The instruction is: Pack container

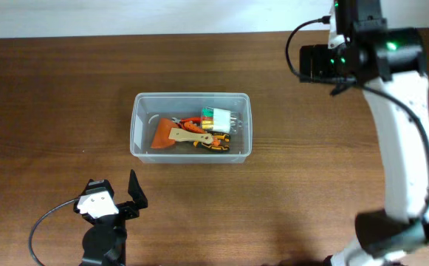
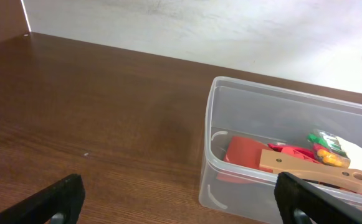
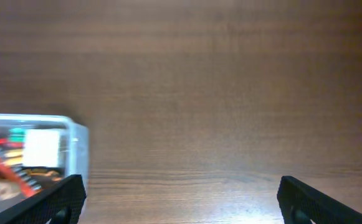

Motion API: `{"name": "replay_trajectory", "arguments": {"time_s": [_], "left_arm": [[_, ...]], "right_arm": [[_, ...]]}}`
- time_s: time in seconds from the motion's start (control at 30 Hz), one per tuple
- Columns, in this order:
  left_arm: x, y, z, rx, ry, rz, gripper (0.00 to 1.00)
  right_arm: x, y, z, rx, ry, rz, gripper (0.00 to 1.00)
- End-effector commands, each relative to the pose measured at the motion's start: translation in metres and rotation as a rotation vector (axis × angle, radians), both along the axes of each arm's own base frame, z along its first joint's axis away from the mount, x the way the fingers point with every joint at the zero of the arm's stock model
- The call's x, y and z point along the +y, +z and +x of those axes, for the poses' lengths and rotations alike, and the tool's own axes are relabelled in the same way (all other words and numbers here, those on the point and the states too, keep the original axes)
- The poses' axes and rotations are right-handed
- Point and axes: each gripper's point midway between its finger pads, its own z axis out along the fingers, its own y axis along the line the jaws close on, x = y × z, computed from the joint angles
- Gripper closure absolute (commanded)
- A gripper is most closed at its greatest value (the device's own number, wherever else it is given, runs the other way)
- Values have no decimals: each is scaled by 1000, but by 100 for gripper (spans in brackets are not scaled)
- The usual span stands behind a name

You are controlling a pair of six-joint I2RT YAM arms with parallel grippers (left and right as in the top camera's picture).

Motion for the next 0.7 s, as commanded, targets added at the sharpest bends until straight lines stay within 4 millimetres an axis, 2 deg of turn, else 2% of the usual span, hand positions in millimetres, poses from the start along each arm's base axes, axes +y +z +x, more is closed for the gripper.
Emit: {"name": "replay_trajectory", "arguments": {"time_s": [0.0,0.03,0.07,0.13,0.23,0.3,0.37,0.47,0.6,0.67], "left_arm": [[0,-1,0,1,-3,9,1],[0,-1,0,1,-3,9,1],[0,-1,0,1,-3,9,1],[0,-1,0,1,-3,9,1],[0,-1,0,1,-3,9,1],[0,-1,0,1,-3,9,1],[0,-1,0,1,-3,9,1],[0,-1,0,1,-3,9,1],[0,-1,0,1,-3,9,1],[0,-1,0,1,-3,9,1]], "right_arm": [[7,81,-55,-221,35,38,1],[9,94,-67,-259,48,47,1],[13,118,-92,-334,75,66,2],[13,139,-117,-405,97,85,1],[5,157,-153,-485,101,104,1],[-1,161,-173,-516,100,111,1],[-7,156,-195,-532,101,114,1],[-14,134,-223,-537,100,115,1],[-20,103,-236,-617,85,128,1],[-24,80,-239,-654,66,130,1]]}}
